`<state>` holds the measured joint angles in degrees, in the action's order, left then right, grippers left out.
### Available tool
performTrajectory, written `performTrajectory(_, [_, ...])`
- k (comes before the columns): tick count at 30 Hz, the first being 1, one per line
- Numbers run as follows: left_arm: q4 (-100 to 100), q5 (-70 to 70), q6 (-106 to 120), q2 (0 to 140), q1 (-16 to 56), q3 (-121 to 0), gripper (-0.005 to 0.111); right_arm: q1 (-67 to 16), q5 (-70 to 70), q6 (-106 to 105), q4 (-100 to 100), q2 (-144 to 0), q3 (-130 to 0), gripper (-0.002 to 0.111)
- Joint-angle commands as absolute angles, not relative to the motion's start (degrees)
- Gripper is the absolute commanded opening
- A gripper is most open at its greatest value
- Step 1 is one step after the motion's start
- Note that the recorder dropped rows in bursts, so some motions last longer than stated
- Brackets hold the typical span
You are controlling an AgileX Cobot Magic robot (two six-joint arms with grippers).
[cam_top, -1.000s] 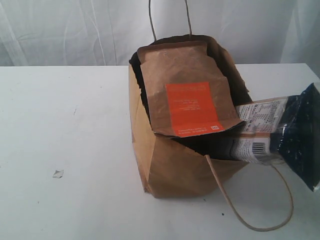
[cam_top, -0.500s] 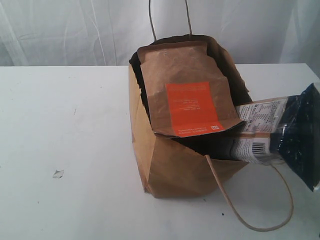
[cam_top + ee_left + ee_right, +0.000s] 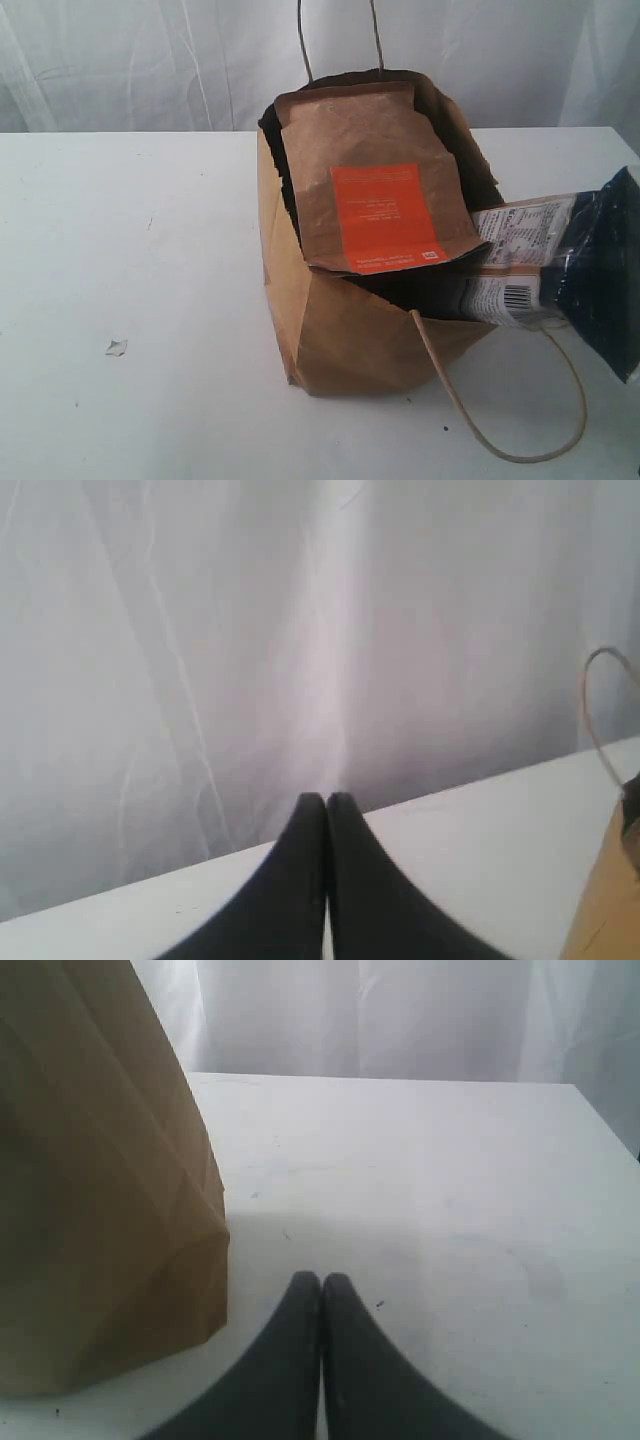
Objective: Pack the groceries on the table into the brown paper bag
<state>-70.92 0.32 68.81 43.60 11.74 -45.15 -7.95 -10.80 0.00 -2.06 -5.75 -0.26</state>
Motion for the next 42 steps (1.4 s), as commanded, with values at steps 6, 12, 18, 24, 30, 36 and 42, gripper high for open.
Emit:
performTrajectory(6, [-13.5, 0.4, 6.2, 35.6, 11.6, -34.1, 0.0, -7.5, -10.7, 0.4, -1.7, -5.4, 0.0, 0.0])
performTrajectory(12, [-12.3, -8.5, 4.2, 24.5, 11.6, -14.7, 0.0, -7.5, -10.7, 0.4, -1.7, -5.4, 0.0, 0.0])
performTrajectory(18, [-12.6, -7.3, 4.2, 13.1, 11.6, -2.8, 0.0, -7.5, -10.7, 0.4, -1.7, -5.4, 0.0, 0.0])
performTrajectory(24, [-12.6, -1.2, 4.0, 5.5, 11.5, 0.0, 0.0, -7.5, -10.7, 0.4, -1.7, -5.4, 0.0, 0.0])
performTrajectory(30, [-9.7, 9.2, 1.8, 0.0, 11.5, 0.0, 0.0, -7.5, -10.7, 0.4, -1.7, -5.4, 0.0, 0.0])
performTrajectory(36, [-8.2, 9.1, 1.3, 0.0, 11.5, 0.0, 0.0, -7.5, -10.7, 0.4, -1.7, -5.4, 0.0, 0.0])
performTrajectory(42, [-8.1, 9.1, 1.4, 0.0, 11.5, 0.0, 0.0, -7.5, -10.7, 0.4, -1.7, -5.4, 0.0, 0.0])
